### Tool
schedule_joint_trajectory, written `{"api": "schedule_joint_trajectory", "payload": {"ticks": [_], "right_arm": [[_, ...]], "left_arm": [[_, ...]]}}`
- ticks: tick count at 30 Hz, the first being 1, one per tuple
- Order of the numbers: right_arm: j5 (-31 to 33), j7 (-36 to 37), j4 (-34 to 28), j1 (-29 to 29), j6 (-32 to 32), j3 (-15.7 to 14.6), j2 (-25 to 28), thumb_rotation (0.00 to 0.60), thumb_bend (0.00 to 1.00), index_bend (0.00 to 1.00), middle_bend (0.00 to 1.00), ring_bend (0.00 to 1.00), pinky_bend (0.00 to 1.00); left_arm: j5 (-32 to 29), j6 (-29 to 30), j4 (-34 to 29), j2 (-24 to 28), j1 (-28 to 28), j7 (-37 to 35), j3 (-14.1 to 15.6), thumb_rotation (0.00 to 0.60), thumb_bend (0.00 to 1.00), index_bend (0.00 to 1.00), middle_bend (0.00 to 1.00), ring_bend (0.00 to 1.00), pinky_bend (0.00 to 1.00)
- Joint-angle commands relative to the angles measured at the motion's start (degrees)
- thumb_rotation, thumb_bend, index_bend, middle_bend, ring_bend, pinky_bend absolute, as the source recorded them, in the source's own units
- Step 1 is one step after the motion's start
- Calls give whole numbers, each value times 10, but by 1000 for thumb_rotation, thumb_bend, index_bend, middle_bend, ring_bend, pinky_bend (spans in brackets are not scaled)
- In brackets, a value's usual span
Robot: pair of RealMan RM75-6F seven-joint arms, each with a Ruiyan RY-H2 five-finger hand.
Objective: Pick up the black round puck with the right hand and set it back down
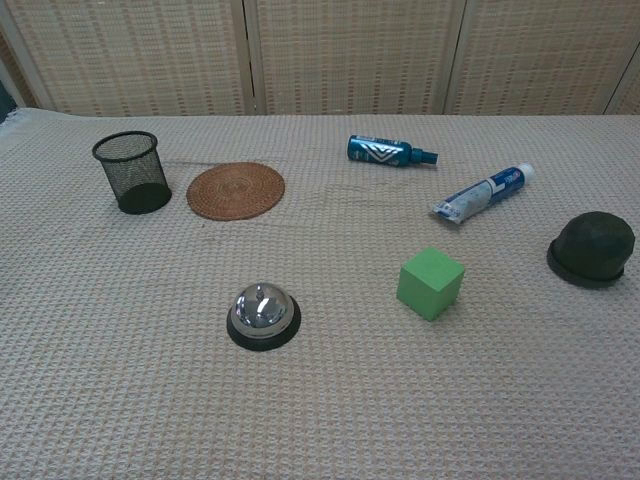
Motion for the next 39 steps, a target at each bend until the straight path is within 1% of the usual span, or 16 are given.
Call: {"api": "schedule_joint_trajectory", "payload": {"ticks": [1,3,6,9,13,20,25,31,39], "right_arm": [[-8,6,0,17,-22,2,-2,600,148,0,0,0,81],[-4,7,-7,33,-46,5,-2,600,148,0,0,0,81],[28,2,-20,63,-101,17,0,600,147,0,0,0,81],[87,-9,-26,99,-166,36,-1,600,147,0,0,0,82],[163,-32,-15,140,-230,56,-14,600,147,0,0,0,82],[285,-68,22,201,-299,79,-47,600,144,0,0,0,82],[354,-69,50,238,-344,84,-65,600,140,0,0,0,82],[390,-62,78,261,-370,76,-81,600,140,0,0,0,82],[406,-48,89,279,-394,63,-87,600,139,0,0,0,91]], "left_arm": [[-2,3,4,-2,1,-5,-2,600,422,471,102,135,521],[-5,4,2,0,2,-3,-3,600,422,471,102,136,521],[-9,4,-2,4,4,-4,-3,600,421,471,103,136,521],[-15,0,-7,8,5,-3,-3,600,421,477,103,136,521],[-18,-5,-13,12,5,-1,-1,600,421,486,103,136,521],[-20,-7,-20,17,6,1,0,600,421,494,103,136,520],[-21,-8,-22,19,6,1,1,600,420,494,104,136,520],[-23,-6,-22,20,7,-2,-1,600,421,493,104,136,521],[-23,-7,-22,20,6,-3,-1,600,421,495,104,136,520]]}}
